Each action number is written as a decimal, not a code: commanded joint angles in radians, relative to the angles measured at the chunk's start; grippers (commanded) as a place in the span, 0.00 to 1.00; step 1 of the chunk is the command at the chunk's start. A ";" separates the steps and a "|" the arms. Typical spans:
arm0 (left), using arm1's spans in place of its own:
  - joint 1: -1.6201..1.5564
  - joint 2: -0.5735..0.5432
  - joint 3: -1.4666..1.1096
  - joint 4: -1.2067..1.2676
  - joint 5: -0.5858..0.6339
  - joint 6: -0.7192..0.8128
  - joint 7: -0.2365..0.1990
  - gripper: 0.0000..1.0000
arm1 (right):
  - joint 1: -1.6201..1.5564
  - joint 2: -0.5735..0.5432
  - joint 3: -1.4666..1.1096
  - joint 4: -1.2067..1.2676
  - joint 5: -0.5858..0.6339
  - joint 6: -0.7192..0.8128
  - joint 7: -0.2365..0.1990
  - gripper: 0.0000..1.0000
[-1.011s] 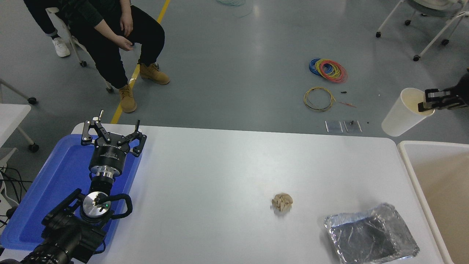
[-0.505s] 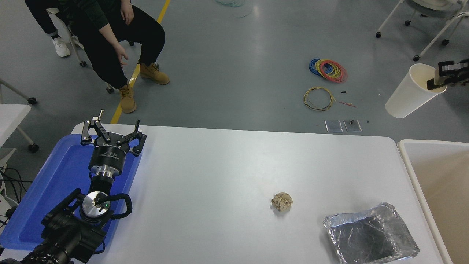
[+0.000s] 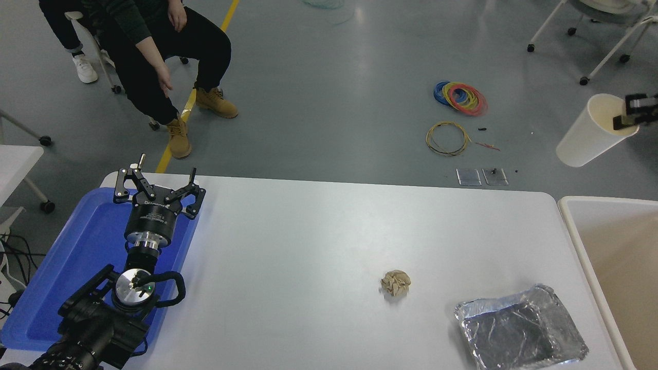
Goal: Pick up paper cup place in dustbin
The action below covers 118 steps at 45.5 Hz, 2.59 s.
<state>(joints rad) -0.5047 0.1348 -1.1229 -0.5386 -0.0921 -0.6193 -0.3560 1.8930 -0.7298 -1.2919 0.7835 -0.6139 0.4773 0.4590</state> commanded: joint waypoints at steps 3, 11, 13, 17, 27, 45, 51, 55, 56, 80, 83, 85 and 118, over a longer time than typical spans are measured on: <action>0.000 -0.001 0.000 0.000 0.000 0.001 0.000 1.00 | -0.205 -0.036 -0.006 -0.196 0.160 -0.083 -0.065 0.00; 0.000 0.000 0.000 0.000 0.000 0.001 0.000 1.00 | -0.396 -0.048 0.012 -0.380 0.276 -0.163 -0.123 0.00; 0.000 0.000 0.000 0.000 0.000 0.000 0.000 1.00 | -0.463 -0.046 0.025 -0.432 0.324 -0.178 -0.131 0.00; 0.000 0.000 0.000 0.000 0.000 0.000 -0.001 1.00 | -0.601 -0.046 0.058 -0.529 0.414 -0.203 -0.158 0.00; 0.000 -0.001 0.000 0.000 0.000 0.000 -0.001 1.00 | -0.837 -0.042 0.296 -0.621 0.470 -0.336 -0.253 0.00; 0.000 0.000 0.000 0.000 0.000 0.000 -0.001 1.00 | -1.134 0.058 0.742 -0.693 0.473 -0.566 -0.298 0.00; 0.000 -0.001 0.000 0.000 0.000 0.000 0.000 1.00 | -1.198 0.095 0.894 -0.713 0.473 -0.612 -0.298 0.00; 0.000 0.000 0.000 0.000 0.000 0.000 0.000 1.00 | -1.242 0.122 0.973 -0.715 0.474 -0.632 -0.296 0.00; 0.000 -0.001 0.000 0.000 0.000 0.000 -0.001 1.00 | -1.256 0.132 0.990 -0.715 0.474 -0.638 -0.296 0.00; 0.000 -0.001 0.000 0.000 0.000 0.001 -0.001 1.00 | -1.404 0.274 1.074 -0.716 0.477 -0.684 -0.296 0.00; 0.000 0.000 0.000 0.000 0.000 0.000 -0.001 1.00 | -1.411 0.283 1.074 -0.716 0.477 -0.686 -0.296 0.00; 0.000 0.000 0.000 0.000 0.000 0.000 -0.001 1.00 | -1.417 0.290 1.074 -0.716 0.477 -0.686 -0.296 0.00; 0.000 0.000 0.000 0.000 0.000 0.000 -0.001 1.00 | -1.434 0.313 1.073 -0.715 0.477 -0.689 -0.295 0.68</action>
<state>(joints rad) -0.5047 0.1344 -1.1229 -0.5384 -0.0921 -0.6195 -0.3573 0.4654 -0.4235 -0.2184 0.0689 -0.1355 -0.2092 0.1626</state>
